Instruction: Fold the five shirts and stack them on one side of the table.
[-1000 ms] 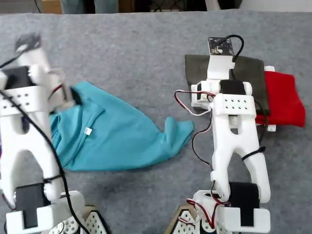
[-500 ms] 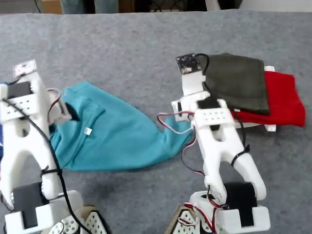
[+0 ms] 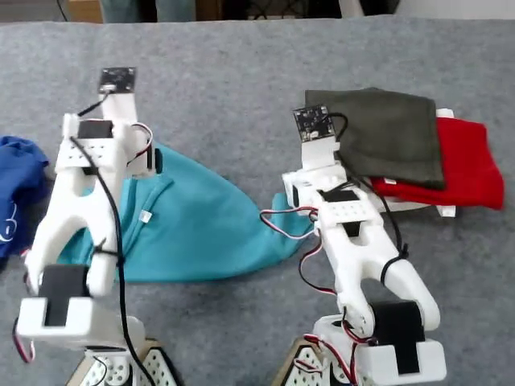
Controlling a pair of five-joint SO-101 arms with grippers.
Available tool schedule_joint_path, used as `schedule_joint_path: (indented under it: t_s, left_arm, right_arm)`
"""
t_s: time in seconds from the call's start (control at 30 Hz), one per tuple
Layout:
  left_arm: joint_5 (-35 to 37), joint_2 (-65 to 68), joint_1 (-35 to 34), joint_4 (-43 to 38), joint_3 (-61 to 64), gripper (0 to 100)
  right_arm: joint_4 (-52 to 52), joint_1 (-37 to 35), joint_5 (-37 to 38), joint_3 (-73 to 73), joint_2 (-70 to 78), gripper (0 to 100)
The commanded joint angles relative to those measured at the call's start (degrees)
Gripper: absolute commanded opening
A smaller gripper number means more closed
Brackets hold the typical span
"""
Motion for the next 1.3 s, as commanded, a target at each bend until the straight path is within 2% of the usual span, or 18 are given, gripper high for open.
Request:
schedule_joint_path:
  t_s: [0.0, 0.3, 1.27]
  left_arm:
    - [-6.15, 2.46, 1.01, -0.7, -5.32, 17]
    - [-6.68, 5.01, 3.91, -0.88, -5.93, 17]
    - [-6.68, 22.95, 3.74, -0.7, -14.73, 17]
  right_arm:
    - [-1.05, 0.7, -0.44, -0.92, -1.1, 2.5]
    - [-1.05, 0.7, -0.44, -1.01, -1.1, 2.5]
    - [-1.05, 0.7, -0.62, -1.01, -1.1, 2.5]
